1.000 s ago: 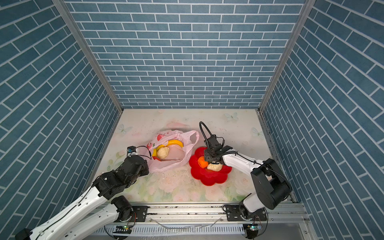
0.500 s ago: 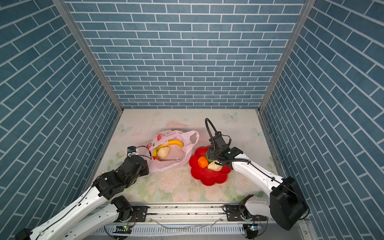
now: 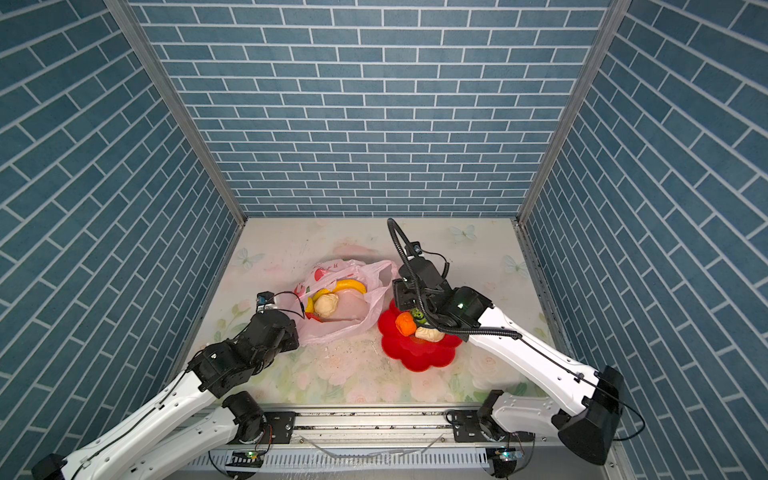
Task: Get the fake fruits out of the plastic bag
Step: 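Raise the open right gripper and move it back into the bag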
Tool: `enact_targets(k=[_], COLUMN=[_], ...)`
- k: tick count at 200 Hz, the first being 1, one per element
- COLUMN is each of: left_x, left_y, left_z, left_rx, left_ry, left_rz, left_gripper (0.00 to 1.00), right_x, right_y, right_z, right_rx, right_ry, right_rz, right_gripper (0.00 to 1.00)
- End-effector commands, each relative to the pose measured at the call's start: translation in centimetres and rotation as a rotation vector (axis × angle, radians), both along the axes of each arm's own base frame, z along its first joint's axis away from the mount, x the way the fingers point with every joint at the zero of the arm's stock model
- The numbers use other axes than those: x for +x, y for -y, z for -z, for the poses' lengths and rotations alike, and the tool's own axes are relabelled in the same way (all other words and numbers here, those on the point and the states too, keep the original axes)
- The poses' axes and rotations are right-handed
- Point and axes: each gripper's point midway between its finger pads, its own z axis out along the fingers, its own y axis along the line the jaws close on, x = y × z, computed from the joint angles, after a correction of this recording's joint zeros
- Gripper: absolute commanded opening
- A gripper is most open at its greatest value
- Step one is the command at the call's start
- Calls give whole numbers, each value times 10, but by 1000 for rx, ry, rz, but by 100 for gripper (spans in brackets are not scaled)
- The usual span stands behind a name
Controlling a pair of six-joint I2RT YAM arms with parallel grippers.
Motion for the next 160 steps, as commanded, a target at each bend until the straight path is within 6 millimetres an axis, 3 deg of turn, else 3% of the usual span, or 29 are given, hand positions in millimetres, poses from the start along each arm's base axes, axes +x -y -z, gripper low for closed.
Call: enact_targets(k=[1, 60, 83, 117, 160], left_x=[1, -2, -3, -7, -13], left_y=[2, -3, -4, -7, -14], left_z=[3, 14, 19, 22, 31], left_rx=[6, 16, 12, -6, -9], left_ry=[-2, -22, -27, -22, -41], left_rz=[8, -14, -24, -34, -60], left_gripper=[0, 0, 0, 0, 0], right_x=[-3, -39, -55, -55, -57], right_y=[-36, -155, -194, -216, -216], right_z=[-21, -28, -6, 46, 104], right_rx=[-58, 36, 34, 16, -15], right_ry=[86, 118, 74, -39, -152], right_rz=[-95, -391, -475, -457, -405], right_gripper=[63, 58, 55, 50, 45])
